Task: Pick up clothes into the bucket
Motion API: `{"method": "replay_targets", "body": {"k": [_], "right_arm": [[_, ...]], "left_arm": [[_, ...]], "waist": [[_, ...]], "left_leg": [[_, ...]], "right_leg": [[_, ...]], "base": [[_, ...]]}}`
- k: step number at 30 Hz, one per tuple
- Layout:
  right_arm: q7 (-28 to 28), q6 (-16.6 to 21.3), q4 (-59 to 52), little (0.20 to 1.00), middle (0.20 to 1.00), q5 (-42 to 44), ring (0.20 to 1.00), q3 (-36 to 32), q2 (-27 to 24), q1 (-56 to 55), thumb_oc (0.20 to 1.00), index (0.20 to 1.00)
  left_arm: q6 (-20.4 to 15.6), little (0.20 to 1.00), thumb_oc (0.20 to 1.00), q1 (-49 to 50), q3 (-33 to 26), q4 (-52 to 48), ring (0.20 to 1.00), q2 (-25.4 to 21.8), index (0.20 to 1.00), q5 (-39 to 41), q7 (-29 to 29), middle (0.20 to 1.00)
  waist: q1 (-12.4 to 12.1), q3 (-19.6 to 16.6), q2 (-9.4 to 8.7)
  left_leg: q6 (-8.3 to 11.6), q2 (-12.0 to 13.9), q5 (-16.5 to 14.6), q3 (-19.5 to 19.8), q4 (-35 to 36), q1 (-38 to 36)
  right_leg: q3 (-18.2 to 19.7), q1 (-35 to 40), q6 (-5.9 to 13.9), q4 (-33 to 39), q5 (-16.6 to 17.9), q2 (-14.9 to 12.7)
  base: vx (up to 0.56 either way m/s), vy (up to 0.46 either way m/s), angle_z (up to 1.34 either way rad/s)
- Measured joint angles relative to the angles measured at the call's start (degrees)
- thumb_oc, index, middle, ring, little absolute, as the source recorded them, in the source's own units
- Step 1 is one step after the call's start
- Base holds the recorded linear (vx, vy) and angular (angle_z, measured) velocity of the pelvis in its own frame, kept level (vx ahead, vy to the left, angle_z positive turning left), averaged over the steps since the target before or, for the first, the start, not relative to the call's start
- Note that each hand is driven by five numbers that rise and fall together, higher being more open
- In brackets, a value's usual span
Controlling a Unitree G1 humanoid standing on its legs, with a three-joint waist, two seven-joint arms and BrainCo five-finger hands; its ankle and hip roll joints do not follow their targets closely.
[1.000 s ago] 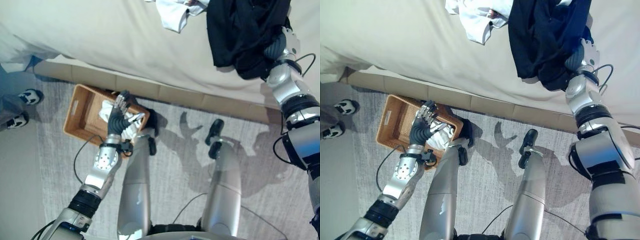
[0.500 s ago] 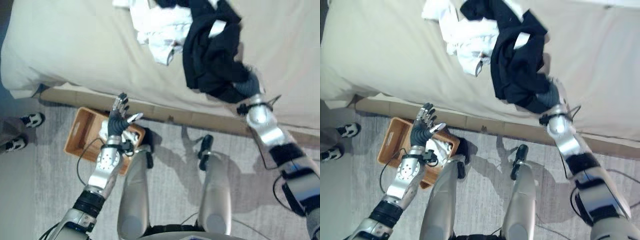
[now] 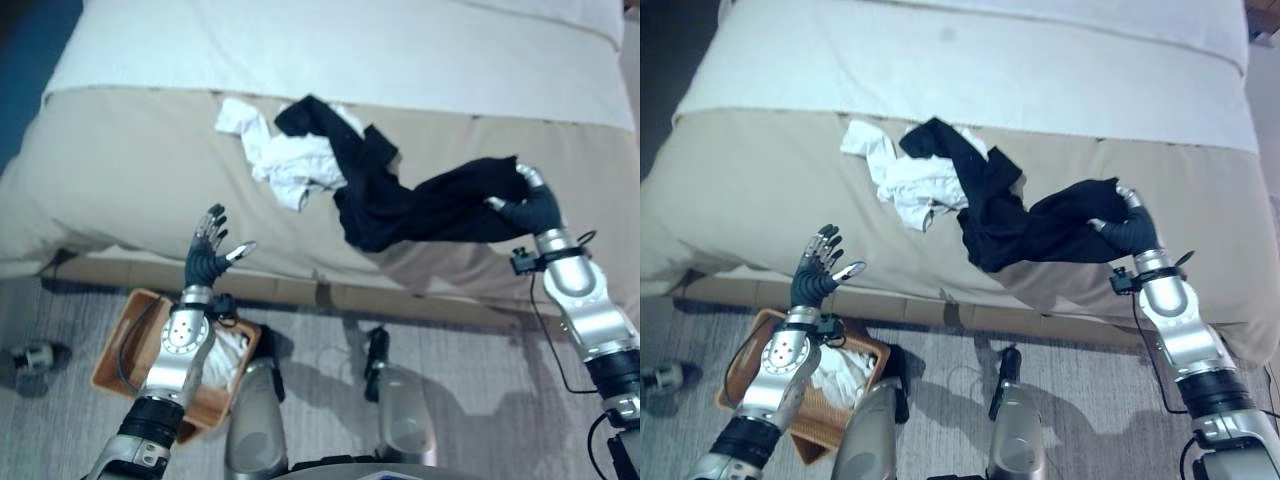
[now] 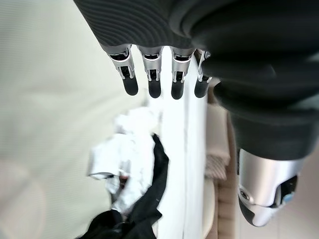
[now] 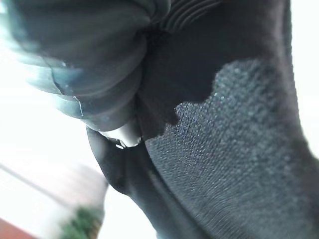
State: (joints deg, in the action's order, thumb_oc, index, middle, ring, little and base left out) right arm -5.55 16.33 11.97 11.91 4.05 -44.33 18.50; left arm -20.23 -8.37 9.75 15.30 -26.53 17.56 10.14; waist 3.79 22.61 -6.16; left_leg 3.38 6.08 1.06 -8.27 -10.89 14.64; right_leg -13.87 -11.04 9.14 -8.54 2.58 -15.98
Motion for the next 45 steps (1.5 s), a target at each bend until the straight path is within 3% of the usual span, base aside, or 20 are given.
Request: {"method": "replay_targets", "body": {"k": [6,10,13,20,24,28,38,39,40,45], "right_arm": [[3.35,0.21,-5.68,0.2,0.2,5.32,0.2,1.09,-2.33,3.0,0.2,0.2],[6.31,0.3,-7.61,0.2,0.2,10.91,0.2,5.65,-4.77,8.98,0.2,0.2],[8.51,-0.14,-9.73,0.2,0.2,14.72,0.2,9.66,-6.47,13.97,0.2,0.2],[12.19,-1.19,-12.42,0.2,0.2,20.98,0.2,18.4,-10.67,23.77,0.2,0.2],[12.7,-2.34,-11.32,0.2,0.2,23.01,0.2,25.86,-10.73,30.52,0.2,0.2],[12.69,-3.36,-10.81,0.2,0.2,23.64,0.2,29.22,-10.41,33.35,0.2,0.2],[12.68,-4.27,-10.52,0.2,0.2,25.55,0.2,30.55,-10.41,34.29,0.2,0.2],[12.68,-4.26,-10.07,0.2,0.2,25.58,0.2,30.56,-10.42,34.29,0.2,0.2],[12.66,-4.27,-9.2,0.2,0.2,25.66,0.2,30.56,-10.44,34.31,0.2,0.2],[12.5,-4.28,-6.73,0.2,0.2,25.76,0.2,32.17,-11.47,35.91,0.2,0.2]], "left_arm": [[1.1,1.0,1.0,-3.54,2.24,-0.27,1.0,-2.47,1.0,-5.58,-0.73,1.0],[1.15,1.0,1.0,-5.89,5.68,-0.53,1.0,-4.24,1.0,-10.13,-1.84,1.0],[1.51,1.0,1.0,-7.2,8.28,-0.8,1.0,-4.16,1.0,-11.04,-3.02,1.0],[3.36,1.0,1.0,-13.48,14.82,-0.42,1.0,-1.45,1.0,-10.99,-5.02,1.0],[5.05,1.0,1.0,-20.01,21.1,2.62,1.0,1.44,1.0,-6.51,-6.76,1.0],[6.24,1.0,1.0,-22.95,24.61,5.25,1.0,3.95,1.0,-1.65,-8.54,1.0],[8.77,1.0,1.0,-25.79,30.14,11.31,1.0,9.89,1.0,1.51,-10.06,1.0],[8.95,0.47,0.47,-25.8,31.32,11.41,0.47,9.93,0.47,3.25,-11.04,0.47],[9.39,0.2,0.2,-25.8,32.12,11.4,0.2,10.07,0.2,3.84,-12.01,0.2],[9.86,0.2,0.2,-25.5,33.98,13.95,0.2,10.63,0.2,4.0,-14.18,0.2]], "waist": [[0.36,-5.98,0.16],[0.61,-11.56,-0.49],[1.51,-13.32,-1.2],[2.7,-16.94,-2.34],[3.19,-18.05,-2.39],[3.25,-19.43,-2.26],[4.97,-21.52,-1.81],[5.09,-21.76,-1.65],[5.29,-21.96,-1.47],[5.44,-22.42,-0.75]], "left_leg": [[0.66,0.06,0.43,-1.75,4.32,-6.33],[0.88,0.72,0.4,-2.92,6.28,-9.51],[1.9,1.03,1.1,-3.5,8.59,-12.16],[2.31,1.45,1.57,-4.29,10.58,-14.32],[2.31,1.4,1.58,-4.94,11.37,-16.33],[2.32,1.38,1.59,-5.5,11.89,-17.3],[2.31,1.29,1.68,-5.7,12.54,-17.97],[2.29,1.28,1.69,-5.71,12.56,-17.99],[2.29,1.29,1.69,-5.76,12.58,-18.01],[2.41,1.35,2.24,-5.79,13.55,-18.22]], "right_leg": [[0.35,6.47,0.22,6.62,2.32,1.29],[0.85,8.93,0.2,8.69,2.48,2.51],[0.93,10.8,0.21,9.95,2.48,3.21],[1.17,12.04,0.21,10.94,2.48,3.87],[1.63,13.3,0.23,10.98,2.47,3.89],[2.06,13.73,0.24,11.12,2.45,3.89],[2.2,14.0,0.26,11.24,2.44,3.87],[2.22,13.99,0.26,11.25,2.44,3.88],[2.27,13.96,0.26,11.25,2.44,3.88],[2.27,13.8,0.26,11.26,2.44,4.03]], "base": [[0.11,-0.015,-0.12],[0.12,-0.019,-0.15],[0.1,-0.006,-0.07],[0.05,-0.006,-0.05],[0.02,0.005,-0.04],[0.02,0.004,-0.08],[0.0,0.0,-0.01],[0.0,0.0,0.0],[0.0,0.0,0.0],[0.0,0.0,0.0]]}}
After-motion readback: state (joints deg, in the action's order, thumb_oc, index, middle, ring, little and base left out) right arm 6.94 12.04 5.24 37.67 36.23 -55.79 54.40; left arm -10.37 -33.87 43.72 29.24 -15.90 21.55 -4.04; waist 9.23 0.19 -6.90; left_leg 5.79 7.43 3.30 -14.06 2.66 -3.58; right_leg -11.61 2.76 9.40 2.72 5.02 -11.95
